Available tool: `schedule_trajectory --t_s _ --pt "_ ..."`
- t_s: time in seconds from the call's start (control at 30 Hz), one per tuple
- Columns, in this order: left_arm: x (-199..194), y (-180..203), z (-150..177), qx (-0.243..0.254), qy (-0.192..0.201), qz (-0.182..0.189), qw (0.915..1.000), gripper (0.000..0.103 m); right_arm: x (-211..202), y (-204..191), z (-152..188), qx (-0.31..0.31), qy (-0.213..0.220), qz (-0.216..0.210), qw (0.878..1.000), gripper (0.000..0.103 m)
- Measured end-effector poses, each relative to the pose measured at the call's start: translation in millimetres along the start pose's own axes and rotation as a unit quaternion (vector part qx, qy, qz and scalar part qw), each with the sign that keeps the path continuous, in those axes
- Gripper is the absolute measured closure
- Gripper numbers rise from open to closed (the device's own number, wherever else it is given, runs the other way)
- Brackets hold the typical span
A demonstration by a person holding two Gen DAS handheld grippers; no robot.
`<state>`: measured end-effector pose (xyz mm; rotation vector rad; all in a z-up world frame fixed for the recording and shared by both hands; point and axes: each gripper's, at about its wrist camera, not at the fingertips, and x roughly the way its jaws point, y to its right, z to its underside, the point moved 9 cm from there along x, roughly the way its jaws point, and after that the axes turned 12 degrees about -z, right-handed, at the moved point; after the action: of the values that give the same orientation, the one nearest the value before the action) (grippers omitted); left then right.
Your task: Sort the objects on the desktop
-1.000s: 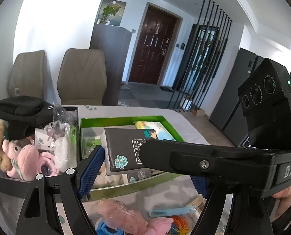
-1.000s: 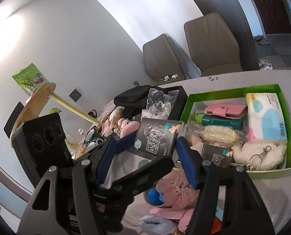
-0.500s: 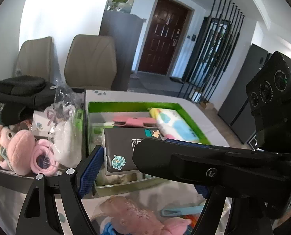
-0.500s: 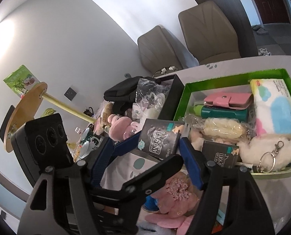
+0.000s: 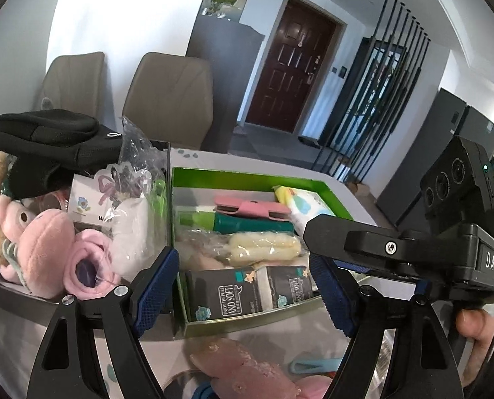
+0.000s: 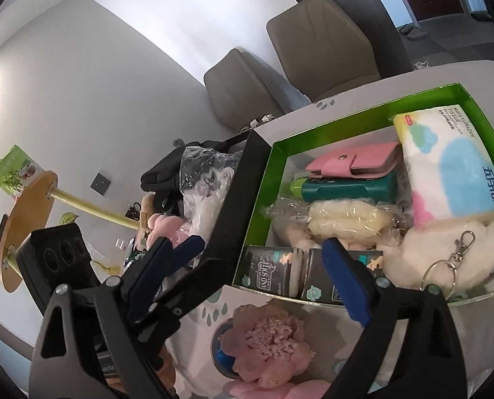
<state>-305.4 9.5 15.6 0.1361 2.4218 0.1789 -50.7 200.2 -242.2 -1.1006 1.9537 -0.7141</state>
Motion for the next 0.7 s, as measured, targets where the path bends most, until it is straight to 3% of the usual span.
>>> schedule_trajectory --t_s 0.7 --pt "-4.5 0.4 -7.3 0.006 0.01 -0.006 0.9999 0.022 -9.7 -8.9 -2.7 -0.016 0.005 0.002 1.0 0.011"
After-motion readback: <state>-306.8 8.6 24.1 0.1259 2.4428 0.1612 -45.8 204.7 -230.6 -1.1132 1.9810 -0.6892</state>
